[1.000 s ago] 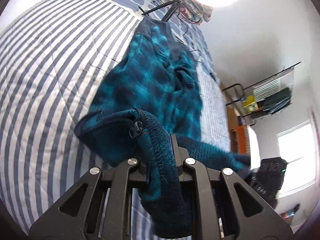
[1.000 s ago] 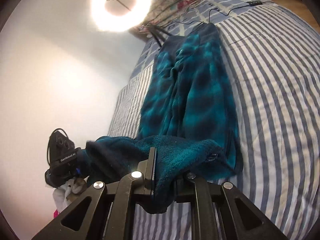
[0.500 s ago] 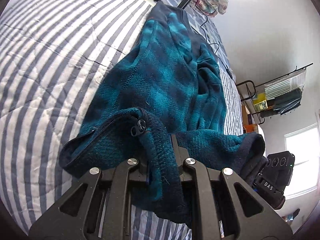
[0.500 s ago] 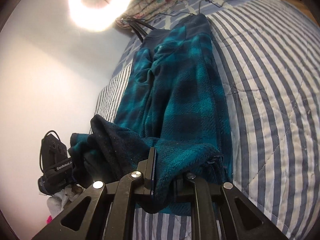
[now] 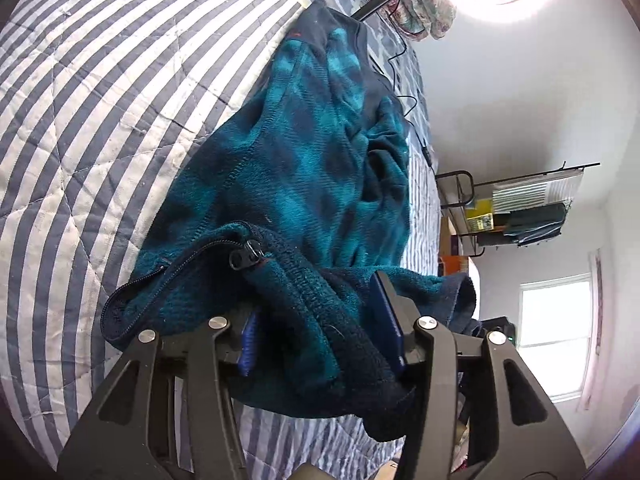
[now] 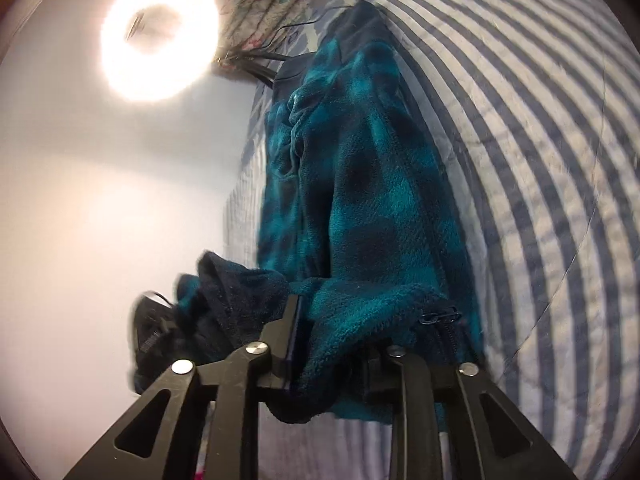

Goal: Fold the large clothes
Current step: 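Lift the hem with both grippers and fold it toward the collar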

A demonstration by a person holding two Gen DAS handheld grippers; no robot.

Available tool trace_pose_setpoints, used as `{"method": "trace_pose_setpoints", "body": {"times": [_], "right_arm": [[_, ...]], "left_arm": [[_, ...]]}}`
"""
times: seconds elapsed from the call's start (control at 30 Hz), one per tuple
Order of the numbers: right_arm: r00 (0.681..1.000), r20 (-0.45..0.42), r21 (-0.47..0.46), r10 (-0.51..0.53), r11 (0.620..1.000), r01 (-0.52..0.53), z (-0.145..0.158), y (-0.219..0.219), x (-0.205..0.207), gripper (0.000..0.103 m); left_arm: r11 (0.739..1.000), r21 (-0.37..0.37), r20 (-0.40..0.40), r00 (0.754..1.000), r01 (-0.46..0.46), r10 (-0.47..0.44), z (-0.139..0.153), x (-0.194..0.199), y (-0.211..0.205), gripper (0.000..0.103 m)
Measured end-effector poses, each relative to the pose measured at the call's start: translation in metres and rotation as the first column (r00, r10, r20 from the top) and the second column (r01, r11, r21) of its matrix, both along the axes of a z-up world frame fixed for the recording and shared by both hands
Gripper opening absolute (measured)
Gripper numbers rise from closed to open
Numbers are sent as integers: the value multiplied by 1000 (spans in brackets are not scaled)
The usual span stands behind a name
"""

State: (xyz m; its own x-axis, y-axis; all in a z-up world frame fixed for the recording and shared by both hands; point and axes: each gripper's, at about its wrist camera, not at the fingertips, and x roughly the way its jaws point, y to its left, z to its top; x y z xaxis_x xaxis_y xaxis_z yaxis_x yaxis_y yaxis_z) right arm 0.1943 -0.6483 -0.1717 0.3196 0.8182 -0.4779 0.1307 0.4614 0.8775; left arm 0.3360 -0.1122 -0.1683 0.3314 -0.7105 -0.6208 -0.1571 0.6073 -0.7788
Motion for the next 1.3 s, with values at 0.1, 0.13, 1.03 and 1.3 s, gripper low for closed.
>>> {"method": "trace_pose_setpoints", "body": {"times": [0.1,0.13,1.03,1.3], "right_arm": [[999,-5,87,-43,995,43,2,-13,0,64],[998,5,106,-56,993,55,6,-19,-1,67],[820,400,-358,410,893,-272,81,101,-52,34],[883,297,-487,363,853,-187,61,148,12,23]], "left_arm": [[1000,-21,3,1000,7,-7,5,1,2,50],[999,-33,1,1000,6,-6,6,1,3,50],[980,-199,-67,998,1,-15,13,4,26,69],[988,-154,-31,999,-22,18,27,0,40,69]]}}
